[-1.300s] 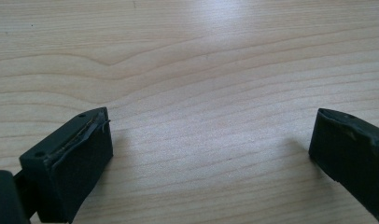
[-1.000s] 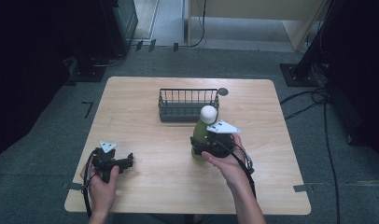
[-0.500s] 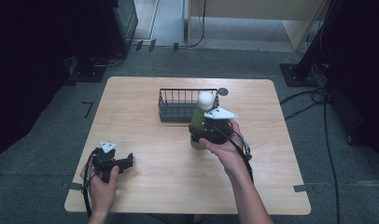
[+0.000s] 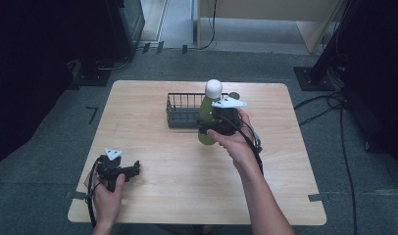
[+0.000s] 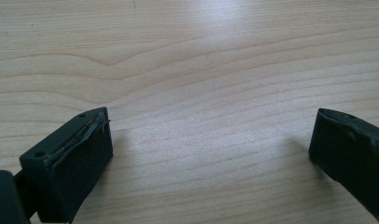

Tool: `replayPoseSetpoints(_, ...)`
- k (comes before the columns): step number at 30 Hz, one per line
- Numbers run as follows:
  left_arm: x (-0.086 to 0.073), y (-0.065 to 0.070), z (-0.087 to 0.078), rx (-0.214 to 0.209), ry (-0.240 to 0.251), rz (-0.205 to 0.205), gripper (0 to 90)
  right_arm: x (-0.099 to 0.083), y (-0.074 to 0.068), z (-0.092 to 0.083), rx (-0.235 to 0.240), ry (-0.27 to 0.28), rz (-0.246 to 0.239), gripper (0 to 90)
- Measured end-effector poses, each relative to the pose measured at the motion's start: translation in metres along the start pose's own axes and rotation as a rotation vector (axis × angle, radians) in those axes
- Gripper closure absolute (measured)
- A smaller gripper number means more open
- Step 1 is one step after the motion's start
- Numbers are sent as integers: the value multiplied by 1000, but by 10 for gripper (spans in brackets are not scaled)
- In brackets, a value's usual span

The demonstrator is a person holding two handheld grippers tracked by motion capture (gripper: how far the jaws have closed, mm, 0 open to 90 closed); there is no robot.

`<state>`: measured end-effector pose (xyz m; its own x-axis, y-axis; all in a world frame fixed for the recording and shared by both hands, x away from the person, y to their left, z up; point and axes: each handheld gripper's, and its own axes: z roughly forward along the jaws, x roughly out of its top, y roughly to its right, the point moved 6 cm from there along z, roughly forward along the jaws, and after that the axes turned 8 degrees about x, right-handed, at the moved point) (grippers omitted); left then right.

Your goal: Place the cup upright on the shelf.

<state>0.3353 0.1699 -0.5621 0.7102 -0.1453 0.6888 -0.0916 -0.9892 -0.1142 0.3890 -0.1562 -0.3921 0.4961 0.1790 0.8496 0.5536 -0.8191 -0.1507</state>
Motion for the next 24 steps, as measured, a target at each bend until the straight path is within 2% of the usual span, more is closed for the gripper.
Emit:
replayPoseSetpoints(13, 0, 0, 0, -1, 0, 2, 0, 42, 16, 4, -33, 26, 1, 202)
replayPoseSetpoints(24, 0, 0, 0, -2, -2, 3, 0, 66, 33, 13, -62, 47, 23, 202)
